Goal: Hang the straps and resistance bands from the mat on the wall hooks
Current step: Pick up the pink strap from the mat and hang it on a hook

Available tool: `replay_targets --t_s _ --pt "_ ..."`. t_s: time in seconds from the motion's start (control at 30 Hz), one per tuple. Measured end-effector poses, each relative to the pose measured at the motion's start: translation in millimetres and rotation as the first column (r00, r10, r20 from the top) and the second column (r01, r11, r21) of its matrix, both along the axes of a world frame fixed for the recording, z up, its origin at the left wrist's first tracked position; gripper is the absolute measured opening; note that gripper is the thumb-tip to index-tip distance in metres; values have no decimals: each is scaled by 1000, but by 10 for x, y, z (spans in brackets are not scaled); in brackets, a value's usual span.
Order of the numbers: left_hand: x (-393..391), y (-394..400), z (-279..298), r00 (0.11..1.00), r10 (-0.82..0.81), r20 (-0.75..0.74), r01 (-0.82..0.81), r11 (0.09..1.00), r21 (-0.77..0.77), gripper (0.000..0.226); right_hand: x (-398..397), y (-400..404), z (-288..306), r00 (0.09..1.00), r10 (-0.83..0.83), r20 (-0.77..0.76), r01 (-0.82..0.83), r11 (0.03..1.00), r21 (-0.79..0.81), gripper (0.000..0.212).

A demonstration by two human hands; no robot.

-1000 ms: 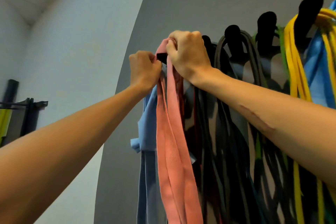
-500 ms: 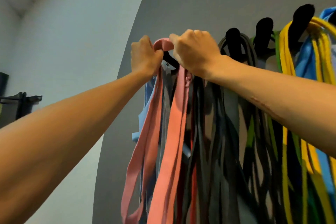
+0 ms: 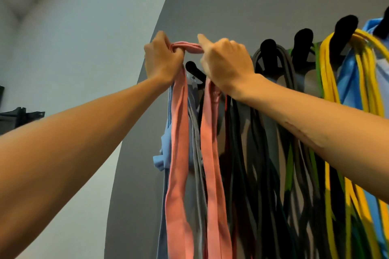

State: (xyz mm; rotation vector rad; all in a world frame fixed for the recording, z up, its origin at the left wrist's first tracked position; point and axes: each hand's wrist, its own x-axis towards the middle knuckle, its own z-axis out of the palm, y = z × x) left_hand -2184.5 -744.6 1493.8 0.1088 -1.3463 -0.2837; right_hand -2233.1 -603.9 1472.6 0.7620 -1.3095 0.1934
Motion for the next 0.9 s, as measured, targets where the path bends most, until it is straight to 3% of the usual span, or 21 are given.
replay_targets --t_s 0.13,0.27,0.53,0.67,0.77,0.87,0.9 --pt "-63 -1 23 960 -9 279 -5 999 50 15 -50 -55 -80 998 -61 20 59 993 101 30" --pt "-116 -59 -83 900 -4 435 19 999 -30 10 -164 -158 -289 987 -108 117 85 980 182 41" --pt "-396 -118 -216 882 -4 471 58 993 -99 30 -261 -280 -271 934 -172 313 108 971 214 28" --pt "-522 -47 -295 830 99 548 20 978 -208 36 -434 -220 -286 900 -264 348 173 946 273 50" --pt "-400 -22 -301 805 72 589 43 983 -179 32 -422 -90 -353 872 -284 399 155 933 326 63" --pt "-185 22 -518 792 10 610 145 968 -205 13 -341 72 -627 913 -348 214 231 872 431 71" --pt "-111 34 -639 777 -34 629 219 951 -220 32 -319 146 -743 929 -330 170 221 860 460 77"
